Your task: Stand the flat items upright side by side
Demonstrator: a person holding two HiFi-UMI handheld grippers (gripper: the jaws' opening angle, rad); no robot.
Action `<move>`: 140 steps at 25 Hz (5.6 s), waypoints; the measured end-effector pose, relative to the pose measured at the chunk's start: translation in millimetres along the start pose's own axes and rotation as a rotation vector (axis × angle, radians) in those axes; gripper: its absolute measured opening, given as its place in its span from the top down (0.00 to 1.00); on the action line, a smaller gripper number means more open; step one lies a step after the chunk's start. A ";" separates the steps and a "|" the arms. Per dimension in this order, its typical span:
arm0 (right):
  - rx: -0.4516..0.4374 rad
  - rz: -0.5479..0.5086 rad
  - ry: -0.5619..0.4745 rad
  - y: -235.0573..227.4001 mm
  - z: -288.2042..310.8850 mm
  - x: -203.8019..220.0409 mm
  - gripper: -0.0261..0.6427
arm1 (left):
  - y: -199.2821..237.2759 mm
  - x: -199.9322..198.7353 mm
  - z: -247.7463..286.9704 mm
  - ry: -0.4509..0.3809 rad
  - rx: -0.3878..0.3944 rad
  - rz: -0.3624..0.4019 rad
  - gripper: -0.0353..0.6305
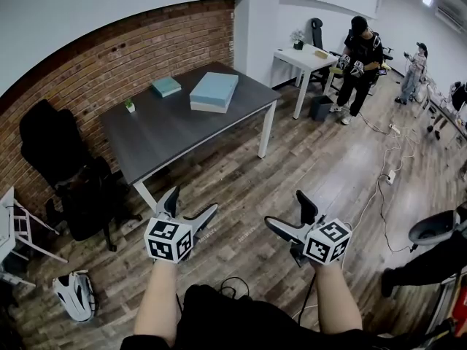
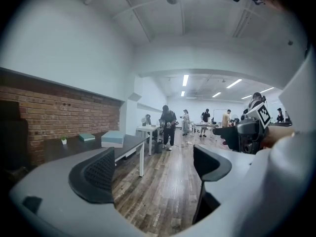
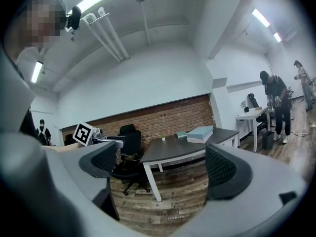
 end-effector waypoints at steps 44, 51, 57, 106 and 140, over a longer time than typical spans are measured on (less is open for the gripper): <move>0.052 -0.037 0.128 -113.2 326.9 -79.5 0.14 | 270.2 -24.9 205.1 0.006 0.091 -0.076 0.21; -0.012 0.058 0.140 -150.0 367.1 -60.2 0.14 | 285.5 -21.4 238.9 0.066 0.059 -0.071 0.21; -0.067 0.101 0.136 -217.3 421.8 -62.3 0.14 | 312.0 -29.2 294.9 0.095 0.002 -0.076 0.21; -0.005 0.321 0.297 -373.5 708.5 -84.3 0.15 | 558.0 -66.6 544.7 0.249 0.124 -0.162 0.26; 0.008 0.440 0.666 -430.6 793.1 -0.9 0.28 | 604.6 31.8 598.1 0.560 0.185 -0.368 0.25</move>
Point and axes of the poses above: the fingertips, and each gripper's own axes: z forward along the fingers, y to its left, x out of its underside, the point moved 7 cm from there along -z, backward along the fingers, and after that the axes turned 7 degrees about x, right-handed, at the moved point
